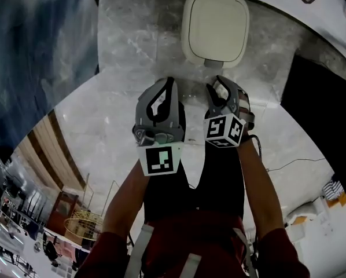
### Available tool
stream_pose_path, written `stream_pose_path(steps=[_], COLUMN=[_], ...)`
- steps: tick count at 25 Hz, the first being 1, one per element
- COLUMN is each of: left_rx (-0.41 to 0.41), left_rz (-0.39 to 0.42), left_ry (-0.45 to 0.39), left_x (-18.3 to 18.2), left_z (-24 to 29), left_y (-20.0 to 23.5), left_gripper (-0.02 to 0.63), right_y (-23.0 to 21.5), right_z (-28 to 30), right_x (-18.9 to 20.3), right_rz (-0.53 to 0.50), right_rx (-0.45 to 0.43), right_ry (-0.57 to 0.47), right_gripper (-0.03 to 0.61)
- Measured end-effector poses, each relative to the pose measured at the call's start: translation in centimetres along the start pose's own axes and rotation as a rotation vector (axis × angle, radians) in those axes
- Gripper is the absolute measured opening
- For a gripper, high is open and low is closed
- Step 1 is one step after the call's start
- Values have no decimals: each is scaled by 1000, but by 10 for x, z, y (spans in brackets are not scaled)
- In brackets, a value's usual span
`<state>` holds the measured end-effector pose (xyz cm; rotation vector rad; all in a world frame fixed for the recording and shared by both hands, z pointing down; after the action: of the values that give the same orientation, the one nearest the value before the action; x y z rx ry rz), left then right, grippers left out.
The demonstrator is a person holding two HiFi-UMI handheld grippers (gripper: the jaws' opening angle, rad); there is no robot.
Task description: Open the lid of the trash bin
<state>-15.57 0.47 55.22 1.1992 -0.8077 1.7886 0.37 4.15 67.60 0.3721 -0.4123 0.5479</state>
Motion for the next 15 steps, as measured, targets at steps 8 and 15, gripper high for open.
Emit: stream_pose_path(steps=[8, 15], left_rx=[-30, -40], left_rz=[-36, -47], left_ry=[18, 52], left_x=[37, 54], left_z=[16, 12], left_y=[8, 14], left_gripper=[6, 6], right_y=[21, 26], right_z=[45, 62], right_x=[23, 23], right_rz=[-217, -279], right_rx=[-14, -5], right_ry=[147, 202], right_gripper=[272, 281])
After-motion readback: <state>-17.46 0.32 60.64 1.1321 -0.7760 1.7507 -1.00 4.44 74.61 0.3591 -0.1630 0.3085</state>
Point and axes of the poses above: the fingertips, and each gripper's own axes: z forward along the fingers, y to its left, x out of its underside, the point moved 7 cm from there along -z, backward along the fingers, and after that the axes turned 1 degree about x, right-handed, at the moved point
